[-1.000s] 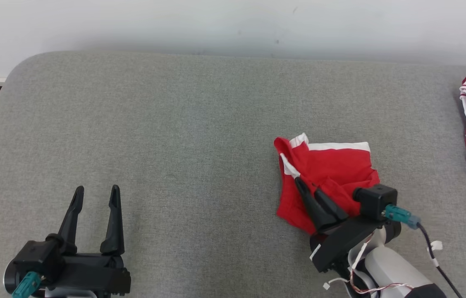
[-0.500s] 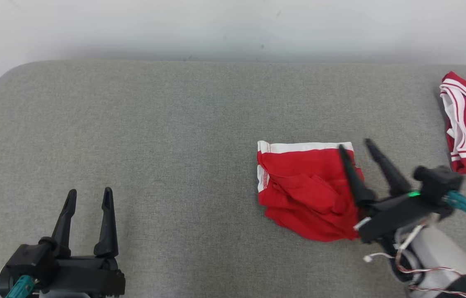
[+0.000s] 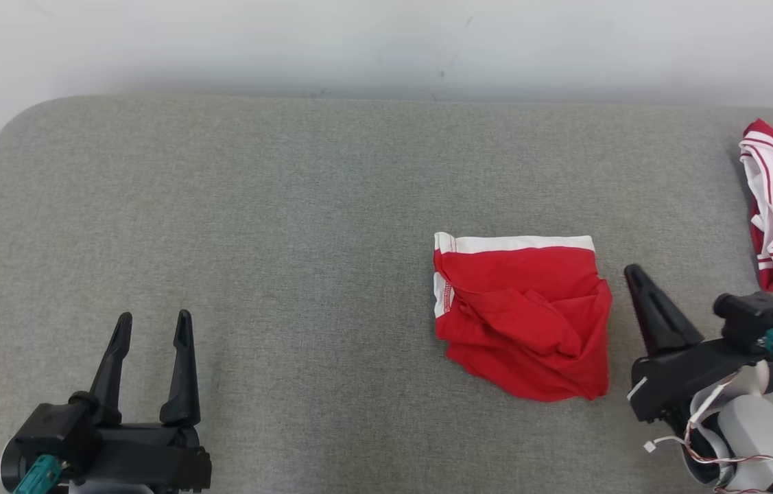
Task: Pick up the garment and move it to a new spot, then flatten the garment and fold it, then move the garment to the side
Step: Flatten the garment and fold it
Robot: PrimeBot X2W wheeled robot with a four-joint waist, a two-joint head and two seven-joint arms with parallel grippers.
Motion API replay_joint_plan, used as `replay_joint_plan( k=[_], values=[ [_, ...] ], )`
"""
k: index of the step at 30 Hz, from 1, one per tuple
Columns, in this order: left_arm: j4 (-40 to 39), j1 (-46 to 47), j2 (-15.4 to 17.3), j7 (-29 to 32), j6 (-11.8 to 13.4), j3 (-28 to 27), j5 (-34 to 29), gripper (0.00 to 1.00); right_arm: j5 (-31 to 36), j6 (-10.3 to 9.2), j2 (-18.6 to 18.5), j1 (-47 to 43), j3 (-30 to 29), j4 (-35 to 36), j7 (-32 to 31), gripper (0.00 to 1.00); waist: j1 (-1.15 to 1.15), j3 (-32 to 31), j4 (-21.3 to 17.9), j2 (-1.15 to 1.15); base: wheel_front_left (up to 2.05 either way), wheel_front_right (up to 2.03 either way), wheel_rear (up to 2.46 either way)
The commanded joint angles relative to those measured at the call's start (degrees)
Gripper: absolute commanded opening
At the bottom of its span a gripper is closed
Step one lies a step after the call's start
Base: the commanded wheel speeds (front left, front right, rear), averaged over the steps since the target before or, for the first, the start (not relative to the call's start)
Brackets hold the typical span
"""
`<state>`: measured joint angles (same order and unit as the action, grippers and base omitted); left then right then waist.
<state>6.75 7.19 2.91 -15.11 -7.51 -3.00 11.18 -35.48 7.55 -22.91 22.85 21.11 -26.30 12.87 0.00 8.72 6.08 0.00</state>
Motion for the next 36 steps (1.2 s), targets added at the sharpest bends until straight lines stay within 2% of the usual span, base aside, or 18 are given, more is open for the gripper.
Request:
replay_joint_plan(
  k=[1, 7, 13, 24, 28, 33, 36],
  values=[
    [0.1, 0.3, 0.0, 0.0, 0.1, 0.0, 0.0, 1.00, 0.4, -0.17, -0.2, 0.7, 0.6, -0.5, -0.5, 0.00, 0.00, 0.0, 0.3, 0.00, 0.00, 0.00, 0.00],
    [0.3, 0.2, 0.0, 0.0, 0.1, 0.5, 0.3, 1.00, -1.0, -0.17, 0.8, 2.4, 6.2, -7.2, -2.7, 0.00, 0.00, 0.2, 1.7, 0.00, 0.00, 0.00, 0.00],
    [0.4, 0.2, 0.0, 0.0, 0.1, 0.4, 0.5, 1.00, -2.4, -0.17, 1.5, 3.8, 11.6, -10.7, -2.7, 0.00, 0.00, 0.4, 2.6, 0.00, 0.00, 0.00, 0.00],
    [0.2, 0.5, 0.0, 0.0, 0.1, 0.2, 0.8, 1.00, -3.1, -0.17, 4.7, 6.0, 22.4, -9.4, 0.8, 0.00, 0.00, 0.6, 2.7, 0.00, 0.00, 0.00, 0.00],
    [0.3, 0.5, 0.0, 0.0, 0.1, 0.4, 0.9, 1.00, -3.3, -0.17, 7.2, 6.1, 25.5, -9.0, 1.7, 0.00, 0.00, 0.5, 2.6, 0.00, 0.00, 0.00, 0.00],
    [0.6, 0.9, 0.0, 0.0, 0.1, 0.9, 1.0, 1.00, -3.7, -0.17, 9.9, 6.5, 27.4, -10.9, 2.2, 0.00, 0.00, 0.5, 2.6, 0.00, 0.00, 0.00, 0.00],
    [0.6, 1.0, 0.0, 0.0, 0.1, 0.7, 0.6, 1.00, -4.0, -0.17, 10.4, 7.5, 25.6, -10.8, 2.3, 0.00, 0.00, 0.5, 2.1, 0.00, 0.00, 0.00, 0.00]
  ],
)
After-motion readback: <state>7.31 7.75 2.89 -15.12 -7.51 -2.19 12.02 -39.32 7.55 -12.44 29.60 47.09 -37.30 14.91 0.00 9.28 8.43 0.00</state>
